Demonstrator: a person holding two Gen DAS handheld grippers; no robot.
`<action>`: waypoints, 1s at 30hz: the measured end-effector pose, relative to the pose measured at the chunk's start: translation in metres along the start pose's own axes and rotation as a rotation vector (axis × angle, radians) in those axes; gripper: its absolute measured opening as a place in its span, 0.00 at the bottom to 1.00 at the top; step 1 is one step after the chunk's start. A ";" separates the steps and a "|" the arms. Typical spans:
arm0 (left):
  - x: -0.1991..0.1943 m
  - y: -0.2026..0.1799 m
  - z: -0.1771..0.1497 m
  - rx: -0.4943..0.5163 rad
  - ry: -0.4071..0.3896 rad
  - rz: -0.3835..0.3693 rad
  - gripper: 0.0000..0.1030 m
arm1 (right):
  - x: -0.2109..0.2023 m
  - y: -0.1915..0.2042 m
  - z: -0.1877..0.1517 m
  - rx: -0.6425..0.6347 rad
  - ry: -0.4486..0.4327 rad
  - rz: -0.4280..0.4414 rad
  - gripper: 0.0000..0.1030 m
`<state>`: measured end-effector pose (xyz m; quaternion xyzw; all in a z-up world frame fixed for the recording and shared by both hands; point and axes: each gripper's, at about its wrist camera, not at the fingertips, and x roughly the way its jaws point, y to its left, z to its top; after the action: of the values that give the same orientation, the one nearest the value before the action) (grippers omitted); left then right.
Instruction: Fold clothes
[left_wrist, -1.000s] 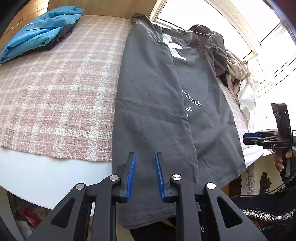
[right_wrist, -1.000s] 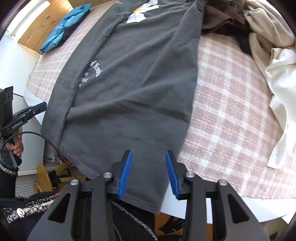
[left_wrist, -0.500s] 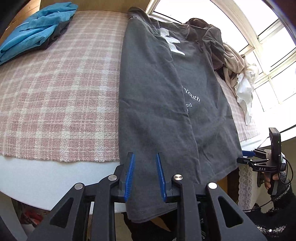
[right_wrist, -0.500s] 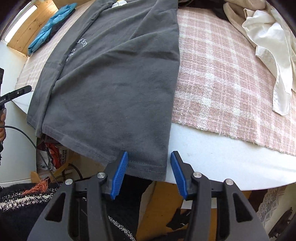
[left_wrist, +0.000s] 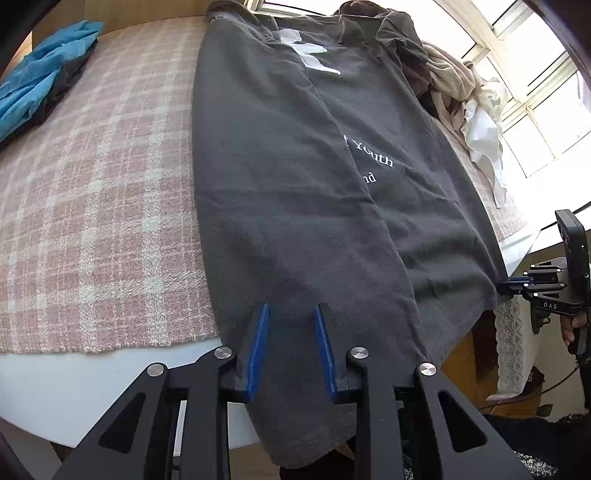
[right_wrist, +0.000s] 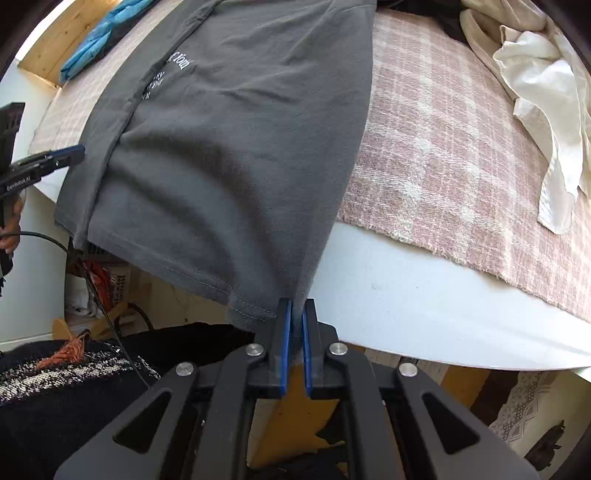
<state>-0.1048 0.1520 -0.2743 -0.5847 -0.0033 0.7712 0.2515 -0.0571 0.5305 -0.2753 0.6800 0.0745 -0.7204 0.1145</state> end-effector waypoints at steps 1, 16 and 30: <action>0.000 -0.001 -0.001 0.017 0.003 0.009 0.24 | 0.000 -0.003 0.000 0.009 0.007 0.002 0.06; -0.021 0.005 0.031 0.036 -0.076 -0.064 0.21 | -0.083 0.002 0.034 0.143 -0.017 -0.033 0.16; -0.009 -0.003 -0.015 -0.081 -0.049 -0.058 0.21 | -0.040 0.071 0.380 -0.048 -0.309 0.141 0.53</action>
<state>-0.0884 0.1466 -0.2706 -0.5748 -0.0576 0.7771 0.2498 -0.4023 0.3642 -0.2074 0.5617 0.0253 -0.8046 0.1910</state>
